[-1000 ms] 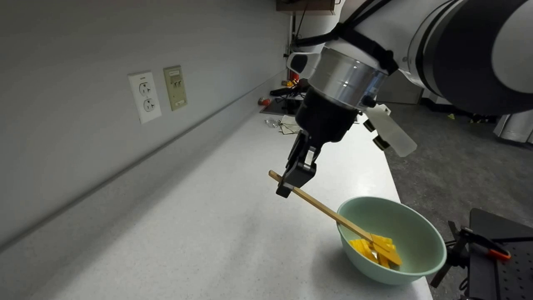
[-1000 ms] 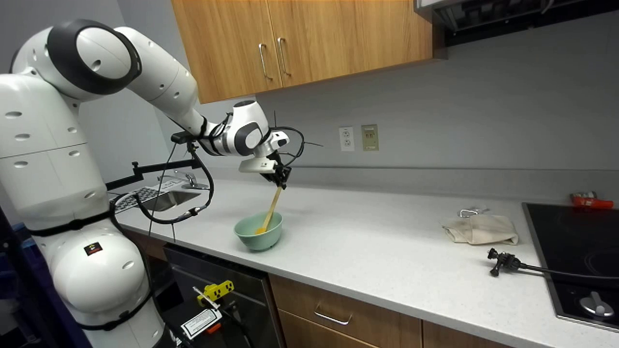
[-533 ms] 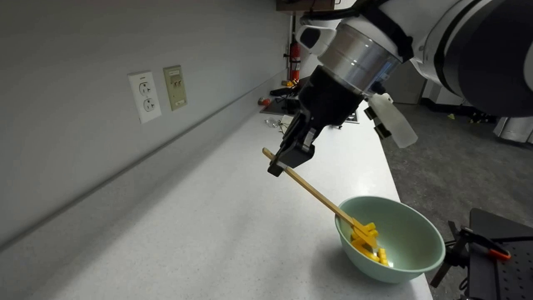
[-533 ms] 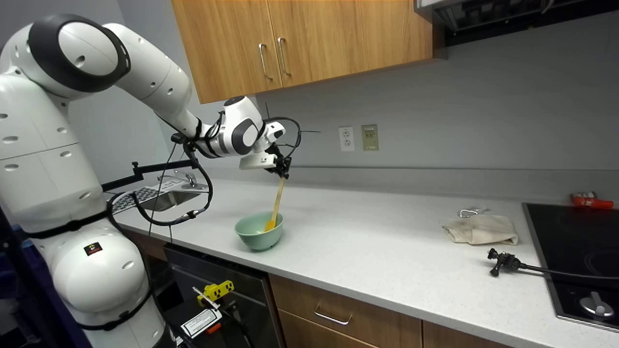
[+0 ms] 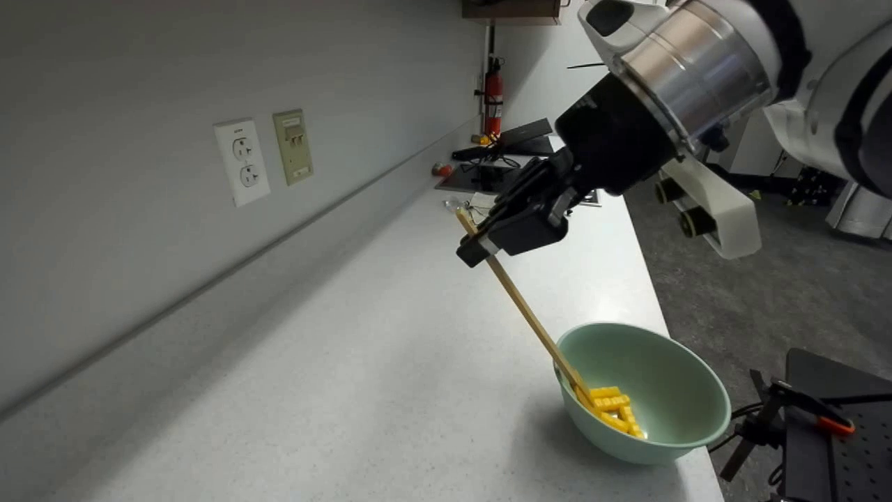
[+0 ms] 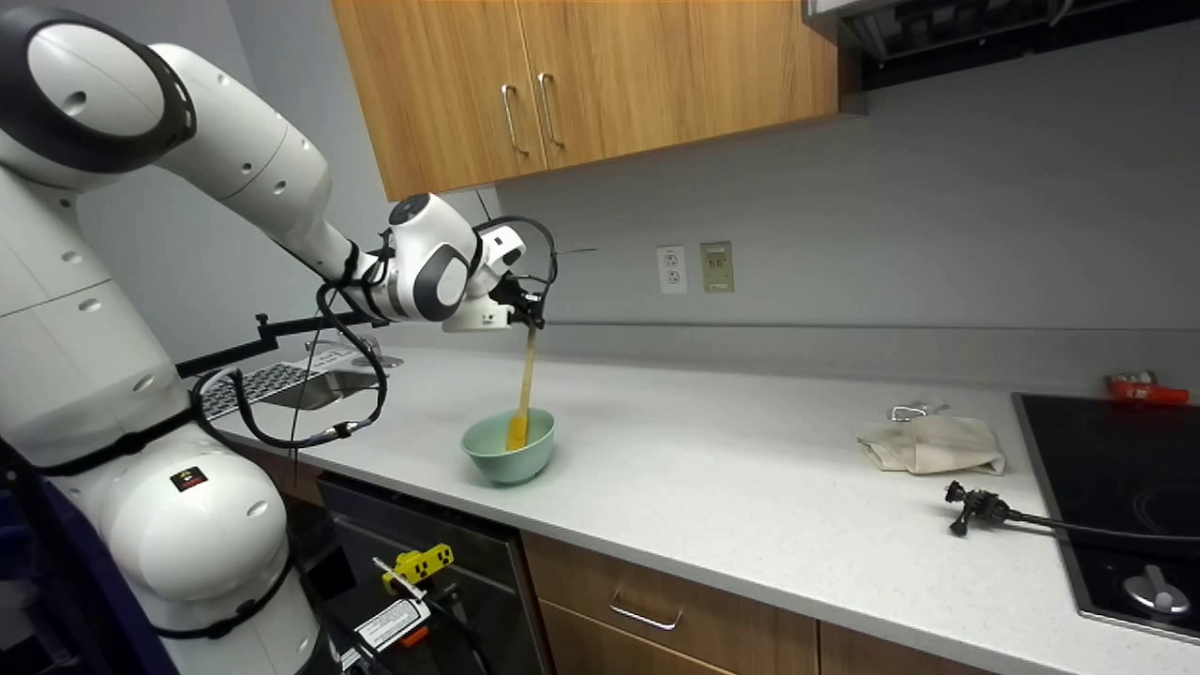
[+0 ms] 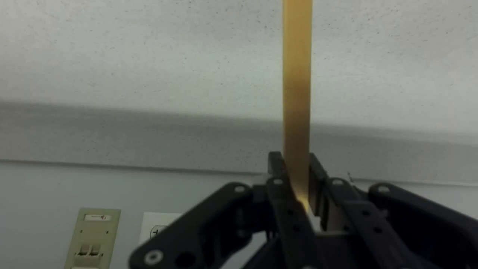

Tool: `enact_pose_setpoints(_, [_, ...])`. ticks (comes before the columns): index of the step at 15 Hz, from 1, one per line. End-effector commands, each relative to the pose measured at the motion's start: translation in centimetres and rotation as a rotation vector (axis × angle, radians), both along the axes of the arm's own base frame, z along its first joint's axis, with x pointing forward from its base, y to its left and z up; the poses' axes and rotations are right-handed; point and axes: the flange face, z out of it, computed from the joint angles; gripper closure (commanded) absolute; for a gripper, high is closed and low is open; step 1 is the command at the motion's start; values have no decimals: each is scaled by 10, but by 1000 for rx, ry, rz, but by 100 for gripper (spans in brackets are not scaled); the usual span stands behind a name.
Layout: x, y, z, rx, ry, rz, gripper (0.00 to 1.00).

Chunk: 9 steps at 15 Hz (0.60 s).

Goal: Use the wooden spatula to stir the contents in the green bowl

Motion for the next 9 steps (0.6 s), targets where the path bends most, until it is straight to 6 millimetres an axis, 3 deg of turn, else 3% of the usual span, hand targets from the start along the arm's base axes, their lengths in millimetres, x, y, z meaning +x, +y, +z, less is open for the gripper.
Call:
enact_pose_setpoints(1, [-38, -3, 4, 56, -5, -4, 96])
enact_pose_setpoints(3, [-48, -8, 5, 69, 3, -15, 96])
enact_pose_setpoints(9, [-47, -67, 9, 13, -108, -155, 96])
